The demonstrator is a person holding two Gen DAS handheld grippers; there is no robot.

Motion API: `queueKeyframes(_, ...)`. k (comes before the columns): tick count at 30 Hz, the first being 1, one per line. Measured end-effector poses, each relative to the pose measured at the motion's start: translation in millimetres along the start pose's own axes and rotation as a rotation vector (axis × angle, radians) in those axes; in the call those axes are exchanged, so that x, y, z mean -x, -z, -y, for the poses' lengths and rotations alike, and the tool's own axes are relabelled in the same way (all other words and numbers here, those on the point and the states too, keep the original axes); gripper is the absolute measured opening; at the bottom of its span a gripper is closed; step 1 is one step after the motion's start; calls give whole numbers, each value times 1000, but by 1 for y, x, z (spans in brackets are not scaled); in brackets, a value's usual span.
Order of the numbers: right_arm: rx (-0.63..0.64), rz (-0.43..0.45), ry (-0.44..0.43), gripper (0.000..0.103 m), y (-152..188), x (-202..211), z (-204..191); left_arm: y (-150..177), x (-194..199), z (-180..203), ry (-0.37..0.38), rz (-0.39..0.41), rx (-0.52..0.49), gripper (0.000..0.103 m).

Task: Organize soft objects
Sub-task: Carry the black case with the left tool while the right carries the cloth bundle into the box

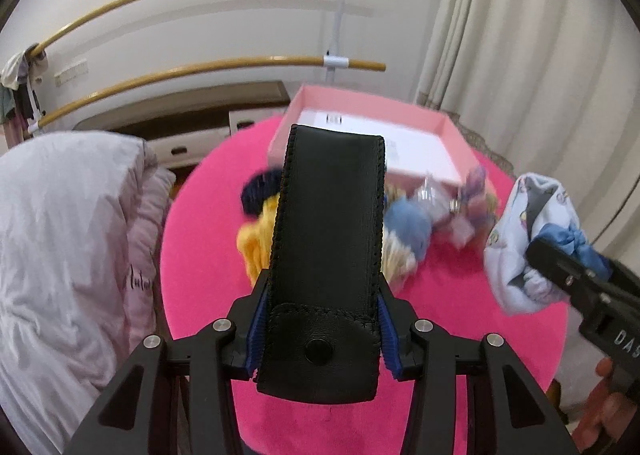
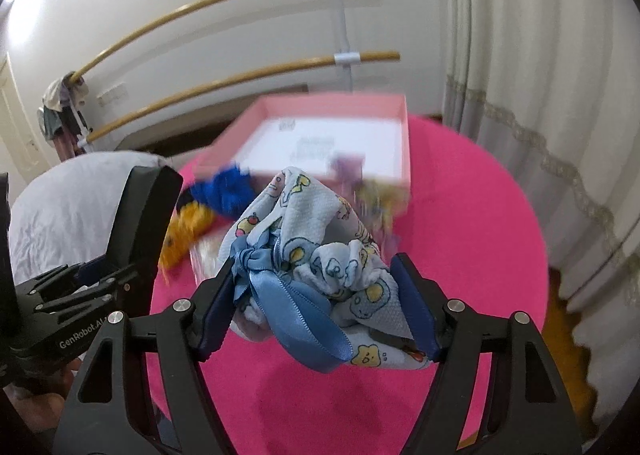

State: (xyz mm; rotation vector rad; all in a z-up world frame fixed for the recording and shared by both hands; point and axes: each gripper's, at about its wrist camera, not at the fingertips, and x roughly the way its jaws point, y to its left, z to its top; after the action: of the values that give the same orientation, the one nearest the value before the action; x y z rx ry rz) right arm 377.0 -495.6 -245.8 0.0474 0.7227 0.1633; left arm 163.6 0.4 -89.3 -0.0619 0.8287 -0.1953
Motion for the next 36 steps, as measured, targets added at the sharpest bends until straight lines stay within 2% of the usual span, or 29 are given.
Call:
queueKeyframes(5, 35, 63, 3, 71, -50, 2, 2, -45, 11, 1, 2, 55, -7, 43)
queueKeyframes(10, 31, 92, 6, 71, -104, -16, 9, -99, 6, 7, 2, 91, -25, 44)
queueKeyframes(17, -2, 50, 15, 71, -160, -69, 25, -154, -29, 25, -16, 119, -50, 44)
queueKeyframes(22, -34, 10, 19, 71, -183, -108, 39, -186, -68, 34, -10, 126, -31, 44)
queueKeyframes(30, -61, -100, 17, 71, -204, -174, 53, -218, -136, 53, -12, 30, -52, 44)
queueKeyframes(36, -89, -185, 13, 71, -201, -214, 63, -239, -177, 60, -2, -65, -46, 44)
